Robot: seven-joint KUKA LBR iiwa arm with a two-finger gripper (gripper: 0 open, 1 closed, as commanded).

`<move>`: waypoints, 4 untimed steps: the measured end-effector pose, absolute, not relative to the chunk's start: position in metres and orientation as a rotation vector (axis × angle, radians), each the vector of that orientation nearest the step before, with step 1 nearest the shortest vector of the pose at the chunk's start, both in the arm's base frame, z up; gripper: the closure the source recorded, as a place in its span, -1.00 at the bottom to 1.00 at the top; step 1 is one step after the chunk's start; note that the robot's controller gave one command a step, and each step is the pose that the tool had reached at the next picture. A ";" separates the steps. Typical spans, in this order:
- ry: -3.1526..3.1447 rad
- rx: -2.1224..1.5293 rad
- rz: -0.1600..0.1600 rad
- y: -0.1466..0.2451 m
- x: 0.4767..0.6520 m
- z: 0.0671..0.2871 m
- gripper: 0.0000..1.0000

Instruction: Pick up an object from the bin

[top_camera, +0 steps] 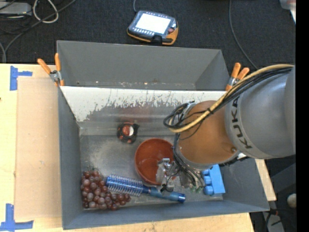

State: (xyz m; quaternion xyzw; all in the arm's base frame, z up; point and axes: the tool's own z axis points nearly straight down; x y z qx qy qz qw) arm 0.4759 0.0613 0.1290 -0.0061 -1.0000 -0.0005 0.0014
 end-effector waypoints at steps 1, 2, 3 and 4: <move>-3.100 0.487 -0.002 0.066 0.481 0.116 1.00; -3.096 0.438 -0.003 0.064 0.477 0.139 1.00; -3.088 0.513 -0.002 0.035 0.491 0.224 1.00; -3.086 0.498 -0.004 0.038 0.490 0.223 1.00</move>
Offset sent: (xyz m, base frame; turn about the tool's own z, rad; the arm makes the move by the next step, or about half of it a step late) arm 0.0003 -0.0086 0.2079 -0.0330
